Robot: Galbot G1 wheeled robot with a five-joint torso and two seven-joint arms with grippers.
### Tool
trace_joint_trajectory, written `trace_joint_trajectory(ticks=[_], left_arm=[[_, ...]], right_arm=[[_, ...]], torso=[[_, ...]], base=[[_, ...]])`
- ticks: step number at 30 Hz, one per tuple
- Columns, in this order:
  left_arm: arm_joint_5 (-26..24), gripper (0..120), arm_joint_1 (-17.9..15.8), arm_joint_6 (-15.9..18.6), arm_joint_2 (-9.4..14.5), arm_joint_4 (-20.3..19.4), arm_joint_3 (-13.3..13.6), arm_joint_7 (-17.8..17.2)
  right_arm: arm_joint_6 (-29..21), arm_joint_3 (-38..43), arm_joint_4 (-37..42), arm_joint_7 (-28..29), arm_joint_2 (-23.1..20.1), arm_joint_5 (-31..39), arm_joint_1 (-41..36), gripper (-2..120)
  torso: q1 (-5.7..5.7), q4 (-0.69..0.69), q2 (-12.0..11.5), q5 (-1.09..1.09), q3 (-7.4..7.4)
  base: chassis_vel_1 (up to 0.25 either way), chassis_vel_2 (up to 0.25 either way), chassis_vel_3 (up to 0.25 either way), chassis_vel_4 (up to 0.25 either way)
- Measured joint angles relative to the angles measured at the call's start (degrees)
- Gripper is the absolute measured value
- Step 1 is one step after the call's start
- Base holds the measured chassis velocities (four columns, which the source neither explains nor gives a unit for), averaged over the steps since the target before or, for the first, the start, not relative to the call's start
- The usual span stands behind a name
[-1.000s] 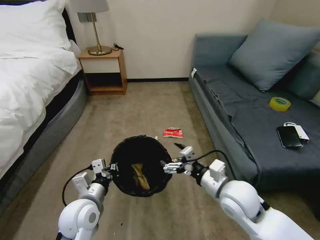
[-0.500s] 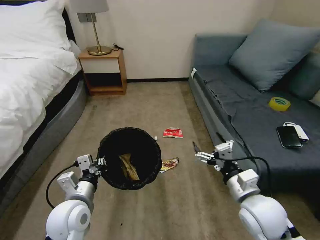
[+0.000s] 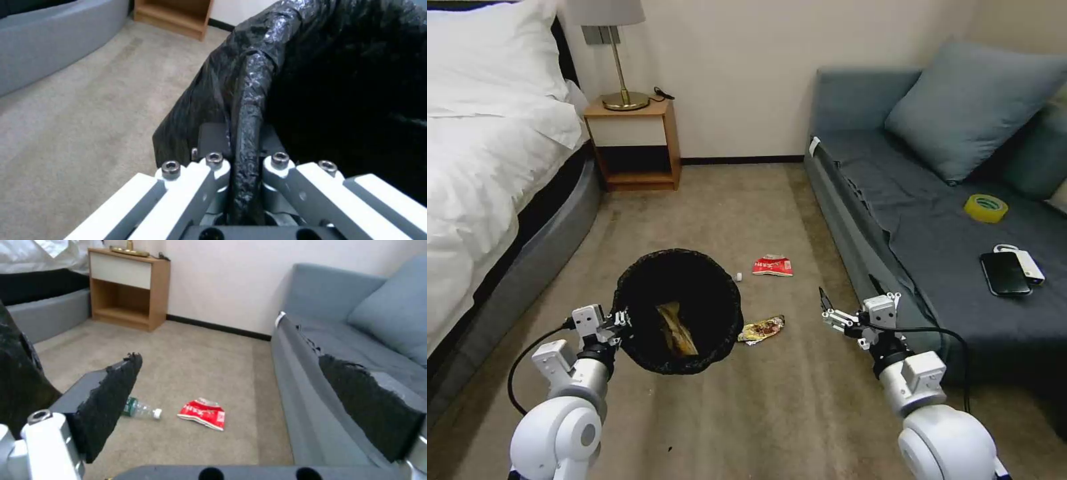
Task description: Pick up the trash bin, then pick up the garbage on the floor and place it into the trash bin.
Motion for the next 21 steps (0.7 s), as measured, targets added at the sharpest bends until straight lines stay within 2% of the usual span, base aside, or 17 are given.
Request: trace_joint_trajectory(ticks=[12, 21], left_arm=[[-0.16, 4, -0.47, -0.39, 0.29, 0.51, -0.25, -0.2], [-0.19, 4, -0.69, -1.02, 0.87, 0.83, -1.58, -0.21]], right_arm=[[0.32, 0.08, -0.32, -0.53, 1.48, -0.08, -0.44, 100], [0.42, -0.2, -0.95, -0.86, 1.75, -0.3, -0.23, 100]], torso=[[0.0, -0.01, -0.01, 0.0, 0.0], [0.0, 0.0, -0.01, 0.0, 0.0]], base=[[0.0, 0.0, 0.0, 0.0], [0.0, 0.0, 0.0, 0.0]])
